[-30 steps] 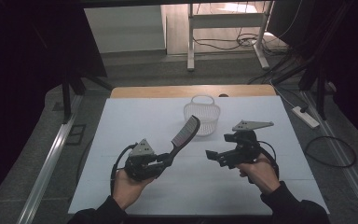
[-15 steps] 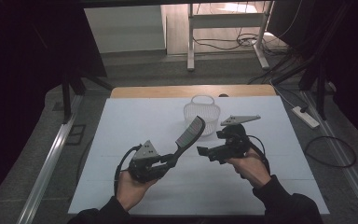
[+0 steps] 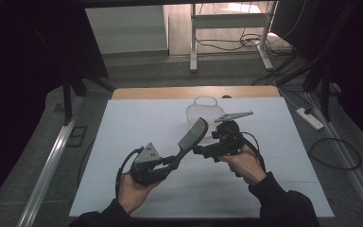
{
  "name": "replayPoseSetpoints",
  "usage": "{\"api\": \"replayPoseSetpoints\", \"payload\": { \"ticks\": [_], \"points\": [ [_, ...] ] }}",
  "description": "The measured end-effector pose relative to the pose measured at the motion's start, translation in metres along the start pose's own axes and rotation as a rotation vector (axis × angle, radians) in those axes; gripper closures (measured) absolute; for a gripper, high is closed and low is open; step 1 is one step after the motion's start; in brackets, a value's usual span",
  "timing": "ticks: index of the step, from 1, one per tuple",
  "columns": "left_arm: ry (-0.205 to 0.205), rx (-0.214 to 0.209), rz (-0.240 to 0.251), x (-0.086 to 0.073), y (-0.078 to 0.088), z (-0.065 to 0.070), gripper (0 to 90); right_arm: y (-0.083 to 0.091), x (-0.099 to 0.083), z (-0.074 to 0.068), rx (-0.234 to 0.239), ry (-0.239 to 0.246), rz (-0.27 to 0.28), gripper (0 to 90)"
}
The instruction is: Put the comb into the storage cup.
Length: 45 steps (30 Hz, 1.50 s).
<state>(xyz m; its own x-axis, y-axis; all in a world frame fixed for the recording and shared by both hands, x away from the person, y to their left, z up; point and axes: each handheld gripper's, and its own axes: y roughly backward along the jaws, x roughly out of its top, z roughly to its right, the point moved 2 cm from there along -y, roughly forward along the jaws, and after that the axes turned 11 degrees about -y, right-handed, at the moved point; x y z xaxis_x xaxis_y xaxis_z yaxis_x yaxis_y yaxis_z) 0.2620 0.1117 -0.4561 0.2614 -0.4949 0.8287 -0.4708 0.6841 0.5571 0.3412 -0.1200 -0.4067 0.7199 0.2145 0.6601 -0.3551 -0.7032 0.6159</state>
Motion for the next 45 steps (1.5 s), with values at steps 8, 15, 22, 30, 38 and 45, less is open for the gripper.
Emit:
{"api": "replayPoseSetpoints", "payload": {
  "ticks": [8, 15, 22, 30, 38, 45],
  "points": [
    [-0.004, 0.000, -0.002, 0.000, 0.000, 0.000, 72.9, -0.005, 0.006, 0.000, 0.038, -0.047, -0.003, 0.0],
    [-0.008, 0.002, -0.003, 0.000, 0.000, 0.001, 72.9, -0.010, 0.009, -0.001, 0.050, -0.077, -0.012, 0.4],
    [-0.018, 0.011, -0.006, 0.000, -0.001, 0.001, 72.9, -0.007, 0.010, 0.002, 0.106, -0.119, -0.002, 30.0],
    [-0.031, 0.023, -0.012, 0.000, -0.001, 0.002, 72.9, -0.005, 0.010, 0.008, 0.198, -0.155, 0.000, 60.1],
    [-0.047, 0.032, -0.025, -0.001, -0.002, 0.003, 72.8, -0.005, 0.010, 0.013, 0.288, -0.247, -0.014, 76.2],
    [-0.047, 0.023, -0.047, -0.002, -0.007, 0.002, 72.6, -0.006, 0.009, 0.015, 0.369, -0.363, -0.044, 83.4]
  ]
}}
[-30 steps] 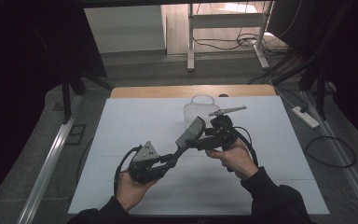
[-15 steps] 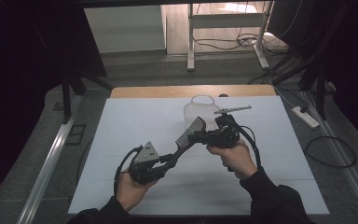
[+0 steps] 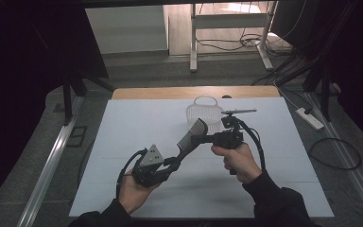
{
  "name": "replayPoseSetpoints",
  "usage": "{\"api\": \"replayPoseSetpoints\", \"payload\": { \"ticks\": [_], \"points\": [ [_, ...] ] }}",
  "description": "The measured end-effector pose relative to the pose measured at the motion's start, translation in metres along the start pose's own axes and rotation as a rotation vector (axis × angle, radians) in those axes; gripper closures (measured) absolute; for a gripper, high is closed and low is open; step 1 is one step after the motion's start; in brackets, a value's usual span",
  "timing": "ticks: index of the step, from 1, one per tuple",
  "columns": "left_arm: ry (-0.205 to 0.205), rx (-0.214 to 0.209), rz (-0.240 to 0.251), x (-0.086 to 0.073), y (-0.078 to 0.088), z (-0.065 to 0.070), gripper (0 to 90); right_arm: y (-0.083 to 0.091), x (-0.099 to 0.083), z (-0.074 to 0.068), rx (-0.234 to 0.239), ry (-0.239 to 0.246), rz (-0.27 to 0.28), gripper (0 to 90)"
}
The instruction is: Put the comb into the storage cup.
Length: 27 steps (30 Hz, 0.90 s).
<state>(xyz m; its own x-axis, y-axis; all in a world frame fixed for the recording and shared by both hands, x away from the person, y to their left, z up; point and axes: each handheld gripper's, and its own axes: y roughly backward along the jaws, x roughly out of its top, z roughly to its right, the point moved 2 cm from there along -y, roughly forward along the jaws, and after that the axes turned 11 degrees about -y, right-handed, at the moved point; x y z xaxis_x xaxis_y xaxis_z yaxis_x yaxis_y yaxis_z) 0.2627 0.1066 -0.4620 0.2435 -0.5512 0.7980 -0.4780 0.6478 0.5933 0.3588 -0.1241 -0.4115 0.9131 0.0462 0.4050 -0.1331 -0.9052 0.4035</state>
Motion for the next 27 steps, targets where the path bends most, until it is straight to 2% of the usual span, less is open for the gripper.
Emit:
{"api": "replayPoseSetpoints", "payload": {
  "ticks": [5, 14, 21, 24, 27],
  "points": [
    [0.026, -0.022, 0.013, -0.001, -0.001, -0.003, 70.0, 0.000, -0.001, -0.002, -0.002, 0.004, 0.002, 83.6],
    [0.063, -0.049, 0.000, -0.002, -0.004, -0.005, 44.4, 0.001, -0.001, -0.004, -0.049, 0.069, 0.010, 83.6],
    [0.142, -0.073, 0.023, -0.005, -0.003, -0.013, 25.8, 0.005, 0.000, -0.005, -0.073, 0.099, 0.031, 83.5],
    [0.166, -0.079, 0.019, -0.007, -0.003, -0.016, 19.7, 0.006, 0.001, -0.006, -0.079, 0.108, 0.040, 83.5],
    [0.167, -0.089, 0.002, -0.010, -0.003, -0.017, 16.1, 0.007, 0.001, -0.006, -0.082, 0.120, 0.048, 83.5]
  ]
}}
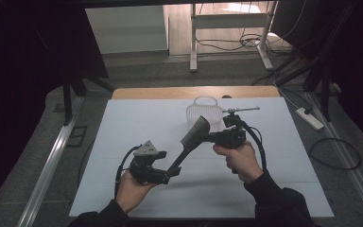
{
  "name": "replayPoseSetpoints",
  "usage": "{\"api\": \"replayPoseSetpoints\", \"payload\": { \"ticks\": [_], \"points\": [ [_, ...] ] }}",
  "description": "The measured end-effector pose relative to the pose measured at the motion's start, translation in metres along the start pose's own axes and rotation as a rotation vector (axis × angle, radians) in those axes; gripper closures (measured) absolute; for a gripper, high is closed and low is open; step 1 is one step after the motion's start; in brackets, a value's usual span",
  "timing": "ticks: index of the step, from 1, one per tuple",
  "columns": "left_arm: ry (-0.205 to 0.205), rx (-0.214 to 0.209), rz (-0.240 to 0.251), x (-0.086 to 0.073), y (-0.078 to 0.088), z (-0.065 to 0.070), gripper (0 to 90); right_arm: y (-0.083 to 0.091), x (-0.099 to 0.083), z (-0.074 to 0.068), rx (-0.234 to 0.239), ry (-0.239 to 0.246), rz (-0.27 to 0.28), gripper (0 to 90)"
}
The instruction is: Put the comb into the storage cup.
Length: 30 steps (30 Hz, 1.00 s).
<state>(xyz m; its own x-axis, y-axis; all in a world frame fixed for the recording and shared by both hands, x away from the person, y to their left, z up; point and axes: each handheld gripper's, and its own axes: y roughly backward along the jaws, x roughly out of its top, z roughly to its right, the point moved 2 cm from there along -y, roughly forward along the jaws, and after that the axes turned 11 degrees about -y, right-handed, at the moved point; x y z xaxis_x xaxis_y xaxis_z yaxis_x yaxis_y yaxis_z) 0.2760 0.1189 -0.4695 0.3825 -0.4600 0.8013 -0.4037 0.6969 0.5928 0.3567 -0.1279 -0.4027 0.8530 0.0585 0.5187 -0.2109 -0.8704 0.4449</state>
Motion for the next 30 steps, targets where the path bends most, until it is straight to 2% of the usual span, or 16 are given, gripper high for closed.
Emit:
{"api": "replayPoseSetpoints", "payload": {
  "ticks": [3, 15, 24, 30],
  "points": [
    [-0.002, -0.005, -0.015, -0.002, 0.000, -0.001, 13.4, 0.002, 0.001, 0.000, 0.000, 0.005, 0.005, 83.5],
    [0.030, -0.013, -0.003, -0.007, 0.008, -0.007, 5.9, 0.006, 0.002, 0.002, -0.020, 0.026, 0.026, 83.5],
    [-0.005, 0.001, -0.032, -0.010, 0.010, -0.008, 3.3, 0.011, 0.004, 0.003, -0.044, 0.056, 0.050, 83.5],
    [-0.024, 0.012, -0.028, -0.013, 0.014, -0.008, 3.0, 0.015, 0.006, 0.005, -0.056, 0.065, 0.072, 83.4]
  ]
}}
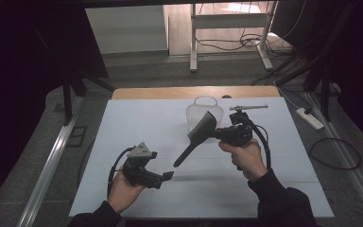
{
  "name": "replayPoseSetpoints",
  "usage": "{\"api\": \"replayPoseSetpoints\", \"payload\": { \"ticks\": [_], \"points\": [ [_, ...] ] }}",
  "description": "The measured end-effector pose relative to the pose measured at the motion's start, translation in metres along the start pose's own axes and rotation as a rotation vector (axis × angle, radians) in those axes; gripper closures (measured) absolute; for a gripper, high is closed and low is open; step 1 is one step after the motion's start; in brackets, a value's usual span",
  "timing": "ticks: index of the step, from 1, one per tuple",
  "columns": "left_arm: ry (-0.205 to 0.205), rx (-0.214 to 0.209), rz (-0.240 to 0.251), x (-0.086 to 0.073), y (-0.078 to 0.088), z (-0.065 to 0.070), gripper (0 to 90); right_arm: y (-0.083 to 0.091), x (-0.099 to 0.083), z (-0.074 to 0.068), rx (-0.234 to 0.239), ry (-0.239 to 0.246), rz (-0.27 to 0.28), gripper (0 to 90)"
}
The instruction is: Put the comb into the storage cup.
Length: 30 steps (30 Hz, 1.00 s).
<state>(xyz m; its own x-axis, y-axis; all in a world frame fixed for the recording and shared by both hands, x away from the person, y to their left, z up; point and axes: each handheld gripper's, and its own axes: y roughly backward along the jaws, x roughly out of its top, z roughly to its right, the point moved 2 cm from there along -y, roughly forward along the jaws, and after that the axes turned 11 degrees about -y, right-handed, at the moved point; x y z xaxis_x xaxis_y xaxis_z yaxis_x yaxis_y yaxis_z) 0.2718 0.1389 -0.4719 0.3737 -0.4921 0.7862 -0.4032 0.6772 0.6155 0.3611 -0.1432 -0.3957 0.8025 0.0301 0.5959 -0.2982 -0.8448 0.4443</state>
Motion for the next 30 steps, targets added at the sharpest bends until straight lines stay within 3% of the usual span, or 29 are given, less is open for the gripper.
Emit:
{"api": "replayPoseSetpoints", "payload": {
  "ticks": [18, 30],
  "points": [
    [0.016, 0.035, 0.025, -0.015, 0.026, -0.007, 0.4, 0.013, 0.010, -0.001, -0.036, 0.025, 0.061, 83.4],
    [0.037, 0.017, 0.052, -0.027, 0.041, -0.005, 0.0, 0.017, 0.016, 0.001, -0.056, 0.028, 0.089, 83.4]
  ]
}}
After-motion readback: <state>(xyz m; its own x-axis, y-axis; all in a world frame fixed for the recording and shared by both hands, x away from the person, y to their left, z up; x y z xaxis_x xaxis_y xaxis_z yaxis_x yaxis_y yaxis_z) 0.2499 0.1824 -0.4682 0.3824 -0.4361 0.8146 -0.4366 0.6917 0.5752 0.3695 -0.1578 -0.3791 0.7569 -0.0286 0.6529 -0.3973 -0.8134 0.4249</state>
